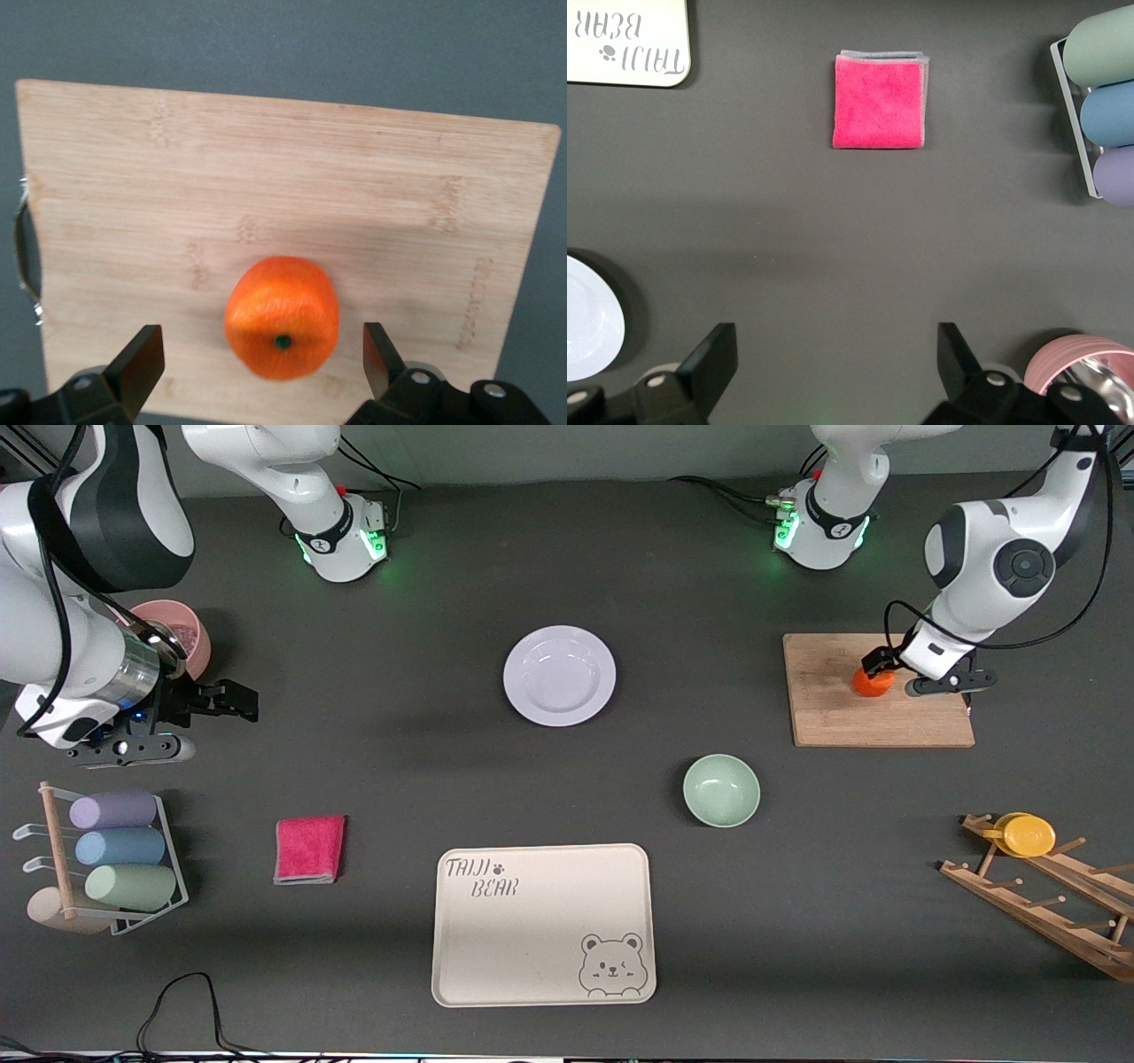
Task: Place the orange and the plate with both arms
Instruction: 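Lower the left gripper and grasp the orange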
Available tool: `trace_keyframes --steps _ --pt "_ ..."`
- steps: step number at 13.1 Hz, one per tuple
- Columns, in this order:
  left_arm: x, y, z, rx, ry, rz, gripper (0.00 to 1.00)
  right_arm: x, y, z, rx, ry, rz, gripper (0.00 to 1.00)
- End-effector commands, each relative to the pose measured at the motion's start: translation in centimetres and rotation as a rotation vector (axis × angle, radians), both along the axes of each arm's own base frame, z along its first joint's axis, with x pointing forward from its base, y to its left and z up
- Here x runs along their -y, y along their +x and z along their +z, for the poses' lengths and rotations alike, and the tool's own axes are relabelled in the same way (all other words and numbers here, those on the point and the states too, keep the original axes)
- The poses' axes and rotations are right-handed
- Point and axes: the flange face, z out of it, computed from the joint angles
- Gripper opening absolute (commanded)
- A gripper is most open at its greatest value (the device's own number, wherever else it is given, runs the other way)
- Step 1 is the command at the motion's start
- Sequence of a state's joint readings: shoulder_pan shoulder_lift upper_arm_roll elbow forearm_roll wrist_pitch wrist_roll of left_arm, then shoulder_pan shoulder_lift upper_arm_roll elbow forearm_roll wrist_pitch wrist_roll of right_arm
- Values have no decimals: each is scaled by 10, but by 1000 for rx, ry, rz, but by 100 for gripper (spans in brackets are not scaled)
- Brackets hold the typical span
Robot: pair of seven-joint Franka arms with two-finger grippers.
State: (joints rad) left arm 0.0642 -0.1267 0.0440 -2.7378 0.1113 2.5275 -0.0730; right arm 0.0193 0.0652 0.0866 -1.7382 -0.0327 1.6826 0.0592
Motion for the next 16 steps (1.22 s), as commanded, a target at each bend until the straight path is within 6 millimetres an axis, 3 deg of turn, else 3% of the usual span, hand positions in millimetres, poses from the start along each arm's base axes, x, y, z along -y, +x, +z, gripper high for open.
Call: trace_keyframes --steps 1,12,13,14,15,16 --pt "-1 -3 -21 -12 1 -16 100 -4 2 0 11 -11 -15 100" --pt "0 -14 -38 -47 -6 -8 100 3 -8 -5 -29 -17 -23 100" --pt "0 -16 -39 -51 -9 -3 90 3 -8 -5 -30 -18 -23 100" --pt "0 -18 -40 -54 -10 -1 29 3 -8 -5 -30 -18 -23 100" --pt "-1 -19 -40 -55 -14 22 0 3 -7 -7 -33 -18 -25 100" --pt "-5 -21 -42 -60 -23 52 0 4 -6 -10 -36 -19 -24 100"
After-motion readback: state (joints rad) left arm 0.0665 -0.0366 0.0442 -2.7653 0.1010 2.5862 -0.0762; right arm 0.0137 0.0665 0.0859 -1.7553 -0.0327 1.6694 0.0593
